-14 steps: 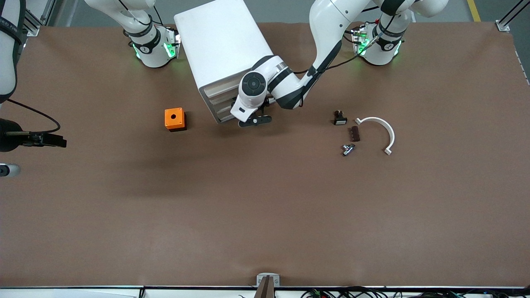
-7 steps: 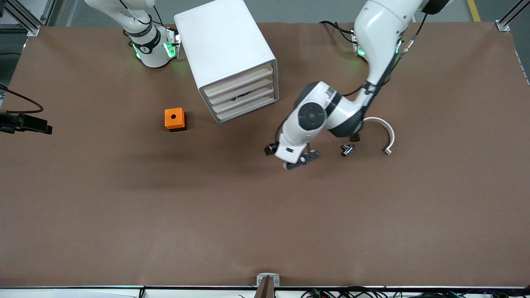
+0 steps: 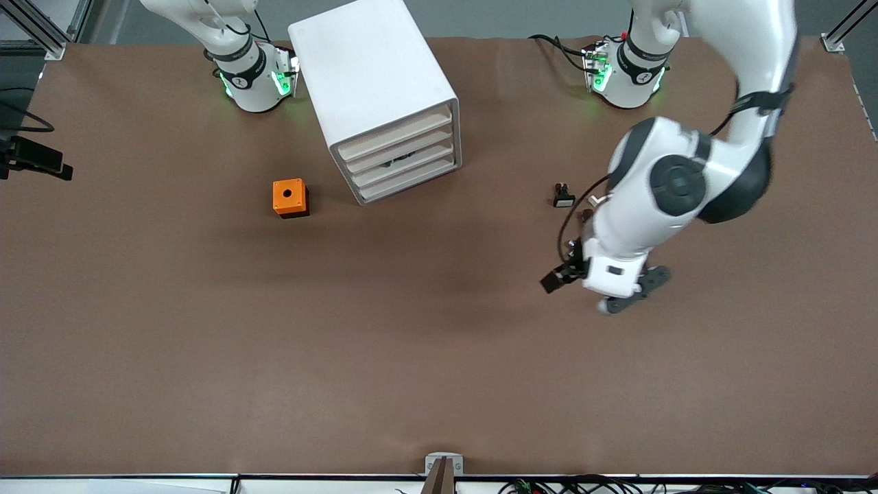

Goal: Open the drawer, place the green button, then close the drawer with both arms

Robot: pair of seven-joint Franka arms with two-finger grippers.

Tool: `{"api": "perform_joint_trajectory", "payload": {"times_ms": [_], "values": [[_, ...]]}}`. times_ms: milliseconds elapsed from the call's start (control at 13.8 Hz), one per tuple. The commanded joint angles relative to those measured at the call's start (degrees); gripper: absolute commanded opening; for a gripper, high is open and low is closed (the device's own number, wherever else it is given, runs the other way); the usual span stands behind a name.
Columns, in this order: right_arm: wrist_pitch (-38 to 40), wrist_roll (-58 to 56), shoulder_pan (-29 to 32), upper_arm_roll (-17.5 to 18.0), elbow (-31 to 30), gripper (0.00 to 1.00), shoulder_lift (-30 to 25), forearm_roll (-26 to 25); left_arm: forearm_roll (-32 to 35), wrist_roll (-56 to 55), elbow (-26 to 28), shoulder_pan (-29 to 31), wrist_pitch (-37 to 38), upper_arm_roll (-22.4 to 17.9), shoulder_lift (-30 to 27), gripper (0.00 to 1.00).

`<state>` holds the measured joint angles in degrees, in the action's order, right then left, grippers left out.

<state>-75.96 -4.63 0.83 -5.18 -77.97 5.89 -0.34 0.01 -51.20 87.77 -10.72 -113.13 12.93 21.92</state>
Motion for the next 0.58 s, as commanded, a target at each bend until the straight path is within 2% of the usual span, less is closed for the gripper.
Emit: {"api": "perform_joint_trajectory", "payload": {"times_ms": [0, 363, 508], "values": [[-7.62, 0.06, 0.14, 0.43, -15.34, 1.0, -10.63, -0.1, 1.04, 8.36, 0.39, 5.16, 6.4, 0.34, -5.82, 1.0], [-7.72, -0.2, -0.04, 0.43, -15.28, 1.0, -11.78, -0.71, 1.04, 20.07, 0.38, 11.59, 16.78, 0.34, -14.35, 1.0], [-7.54, -0.29, -0.04, 0.43, -15.37, 1.0, -11.87, -0.71, 1.04, 22.1, 0.73, 12.39, 19.16, 0.08, -17.07, 1.0]]}}
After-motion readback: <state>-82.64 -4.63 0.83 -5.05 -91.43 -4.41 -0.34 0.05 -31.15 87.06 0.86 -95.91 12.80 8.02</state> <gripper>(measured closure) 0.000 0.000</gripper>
